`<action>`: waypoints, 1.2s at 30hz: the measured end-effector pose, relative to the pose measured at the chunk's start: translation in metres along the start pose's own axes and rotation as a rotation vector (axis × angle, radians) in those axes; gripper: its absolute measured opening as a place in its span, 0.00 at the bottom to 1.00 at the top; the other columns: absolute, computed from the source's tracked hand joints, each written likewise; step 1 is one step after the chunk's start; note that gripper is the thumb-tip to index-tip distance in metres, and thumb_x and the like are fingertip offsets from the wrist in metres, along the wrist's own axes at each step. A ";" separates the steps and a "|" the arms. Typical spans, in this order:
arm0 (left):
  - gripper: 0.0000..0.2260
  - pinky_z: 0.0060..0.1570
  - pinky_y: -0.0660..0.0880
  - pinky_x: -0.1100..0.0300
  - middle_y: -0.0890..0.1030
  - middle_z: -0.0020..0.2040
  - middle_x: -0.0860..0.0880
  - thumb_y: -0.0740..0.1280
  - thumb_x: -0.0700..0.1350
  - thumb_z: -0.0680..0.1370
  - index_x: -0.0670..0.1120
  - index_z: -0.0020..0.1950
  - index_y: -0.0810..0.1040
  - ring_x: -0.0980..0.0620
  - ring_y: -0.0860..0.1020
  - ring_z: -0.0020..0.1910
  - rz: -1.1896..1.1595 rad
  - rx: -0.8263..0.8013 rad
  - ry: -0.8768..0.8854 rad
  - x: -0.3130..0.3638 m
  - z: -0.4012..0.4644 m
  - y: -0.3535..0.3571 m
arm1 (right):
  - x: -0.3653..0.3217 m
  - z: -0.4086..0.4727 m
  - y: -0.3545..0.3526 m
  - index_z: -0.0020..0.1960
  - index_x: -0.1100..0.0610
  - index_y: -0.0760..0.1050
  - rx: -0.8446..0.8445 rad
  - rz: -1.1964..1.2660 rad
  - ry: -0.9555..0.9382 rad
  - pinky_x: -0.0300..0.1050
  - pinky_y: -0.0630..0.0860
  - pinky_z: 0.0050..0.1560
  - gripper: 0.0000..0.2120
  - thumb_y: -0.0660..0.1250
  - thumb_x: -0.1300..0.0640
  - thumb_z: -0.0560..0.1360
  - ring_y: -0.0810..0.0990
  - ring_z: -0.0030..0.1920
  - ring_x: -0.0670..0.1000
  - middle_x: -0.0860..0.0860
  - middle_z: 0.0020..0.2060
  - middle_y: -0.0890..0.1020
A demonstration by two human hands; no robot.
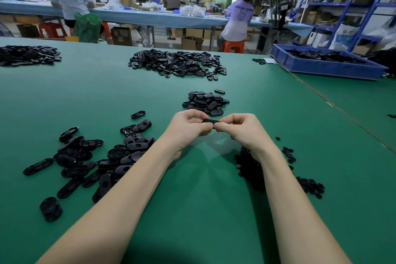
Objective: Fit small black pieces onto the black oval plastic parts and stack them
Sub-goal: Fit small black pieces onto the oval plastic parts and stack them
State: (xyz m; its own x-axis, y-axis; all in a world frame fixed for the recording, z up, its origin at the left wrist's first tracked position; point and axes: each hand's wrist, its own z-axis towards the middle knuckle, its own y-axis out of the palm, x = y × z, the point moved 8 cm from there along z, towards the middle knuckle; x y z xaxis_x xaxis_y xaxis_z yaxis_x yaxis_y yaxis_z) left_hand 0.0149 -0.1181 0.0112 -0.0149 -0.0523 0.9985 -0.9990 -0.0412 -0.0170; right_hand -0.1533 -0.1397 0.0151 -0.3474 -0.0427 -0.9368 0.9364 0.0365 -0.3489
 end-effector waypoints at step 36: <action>0.13 0.48 0.72 0.56 0.78 0.54 0.49 0.72 0.50 0.75 0.49 0.58 0.77 0.46 0.77 0.54 1.158 0.242 0.350 0.035 0.097 0.007 | 0.011 0.003 -0.017 0.43 0.50 0.83 0.128 0.084 0.083 0.40 0.70 0.35 0.03 0.71 0.53 0.74 0.76 0.25 0.39 0.46 0.41 0.88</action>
State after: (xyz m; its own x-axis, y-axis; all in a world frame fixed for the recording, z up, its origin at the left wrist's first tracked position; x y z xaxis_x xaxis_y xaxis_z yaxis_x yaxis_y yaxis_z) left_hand 0.0116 -0.2166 0.0413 -0.9336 0.0874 0.3475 -0.3562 -0.3337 -0.8728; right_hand -0.1727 -0.1436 0.0112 -0.2653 0.0379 -0.9634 0.9592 -0.0910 -0.2677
